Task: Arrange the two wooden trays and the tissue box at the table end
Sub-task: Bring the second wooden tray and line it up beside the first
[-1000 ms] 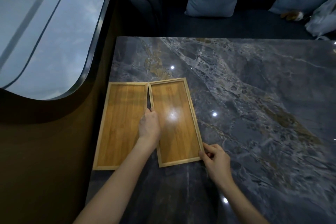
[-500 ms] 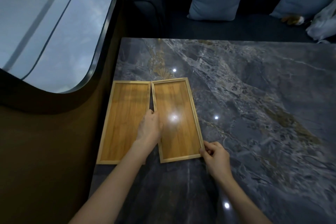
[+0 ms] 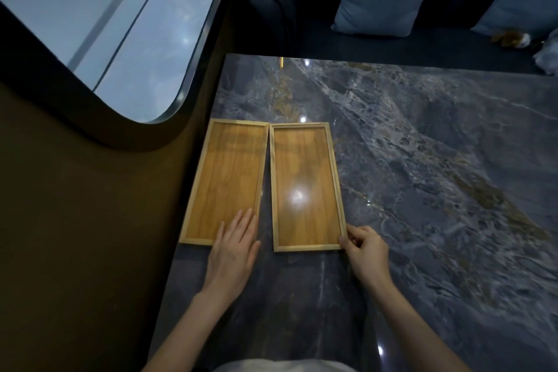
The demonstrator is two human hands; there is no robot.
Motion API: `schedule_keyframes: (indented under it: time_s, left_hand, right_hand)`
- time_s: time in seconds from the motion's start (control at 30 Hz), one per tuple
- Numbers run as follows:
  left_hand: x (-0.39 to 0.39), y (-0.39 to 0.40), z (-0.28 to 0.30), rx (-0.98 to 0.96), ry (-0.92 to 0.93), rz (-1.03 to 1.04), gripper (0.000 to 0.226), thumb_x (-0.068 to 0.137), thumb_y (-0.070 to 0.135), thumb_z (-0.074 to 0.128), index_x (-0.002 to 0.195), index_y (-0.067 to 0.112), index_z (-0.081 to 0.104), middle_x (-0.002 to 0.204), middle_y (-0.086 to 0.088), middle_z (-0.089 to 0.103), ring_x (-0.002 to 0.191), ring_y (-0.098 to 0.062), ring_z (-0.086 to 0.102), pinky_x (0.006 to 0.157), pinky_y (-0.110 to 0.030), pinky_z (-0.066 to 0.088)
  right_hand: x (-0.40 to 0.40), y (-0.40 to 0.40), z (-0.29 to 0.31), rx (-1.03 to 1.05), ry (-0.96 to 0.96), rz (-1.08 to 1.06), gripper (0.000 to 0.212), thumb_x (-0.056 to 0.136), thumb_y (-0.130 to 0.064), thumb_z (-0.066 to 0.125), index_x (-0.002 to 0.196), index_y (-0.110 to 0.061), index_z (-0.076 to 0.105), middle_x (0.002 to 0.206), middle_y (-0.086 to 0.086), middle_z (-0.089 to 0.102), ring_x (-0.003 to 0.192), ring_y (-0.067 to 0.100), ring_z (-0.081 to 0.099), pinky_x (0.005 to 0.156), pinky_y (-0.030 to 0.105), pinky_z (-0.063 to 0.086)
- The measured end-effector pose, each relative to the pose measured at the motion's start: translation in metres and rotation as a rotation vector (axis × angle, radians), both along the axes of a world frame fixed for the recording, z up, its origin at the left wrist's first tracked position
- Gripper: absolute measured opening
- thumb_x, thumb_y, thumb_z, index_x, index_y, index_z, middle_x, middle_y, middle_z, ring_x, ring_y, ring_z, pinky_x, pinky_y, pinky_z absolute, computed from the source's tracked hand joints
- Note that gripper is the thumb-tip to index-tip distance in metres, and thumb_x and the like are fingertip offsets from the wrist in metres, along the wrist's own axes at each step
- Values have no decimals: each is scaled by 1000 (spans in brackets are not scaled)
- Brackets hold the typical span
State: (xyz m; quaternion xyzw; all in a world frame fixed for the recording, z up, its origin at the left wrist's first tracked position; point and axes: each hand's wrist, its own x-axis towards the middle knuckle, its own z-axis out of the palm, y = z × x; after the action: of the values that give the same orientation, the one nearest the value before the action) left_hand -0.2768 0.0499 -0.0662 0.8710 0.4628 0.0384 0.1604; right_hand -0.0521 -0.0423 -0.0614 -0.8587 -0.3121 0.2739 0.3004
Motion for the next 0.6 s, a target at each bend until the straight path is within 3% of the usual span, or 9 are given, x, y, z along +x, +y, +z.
schedule_keyframes:
  time_s: [0.17, 0.33, 0.43, 0.6]
  left_hand:
    - [-6, -11, -9, -4, 29, -17, 52, 89, 26, 30, 133, 6, 46, 138, -8, 54, 128, -22, 50, 103, -41, 31]
    - [-7, -11, -12, 10, 20, -32, 51, 91, 26, 35, 139, 6, 36, 145, -7, 43, 134, -21, 41, 107, -38, 26]
    - [-9, -9, -13, -23, 8, -62, 55, 92, 24, 43, 143, 7, 28, 151, -6, 33, 139, -21, 31, 110, -38, 17]
    - [-12, -8, -16, -13, 36, -89, 61, 86, 24, 61, 139, 7, 38, 145, -8, 43, 135, -23, 40, 106, -40, 24]
  right_hand:
    - [-7, -2, 2, -10, 12, -5, 26, 82, -9, 63, 107, -10, 68, 82, 4, 55, 76, 17, 52, 73, 21, 33]
    - [-15, -3, 2, 10, 16, -8, 23, 81, -8, 64, 103, -7, 69, 80, 8, 55, 73, 18, 51, 61, 18, 28]
    - [-22, -2, 2, 10, 22, -9, 23, 82, -11, 64, 105, -8, 69, 83, 6, 57, 77, 17, 53, 72, 22, 34]
    - [-30, -1, 0, 5, 31, -38, 25, 83, -13, 63, 107, -8, 67, 87, 5, 59, 80, 15, 54, 74, 22, 35]
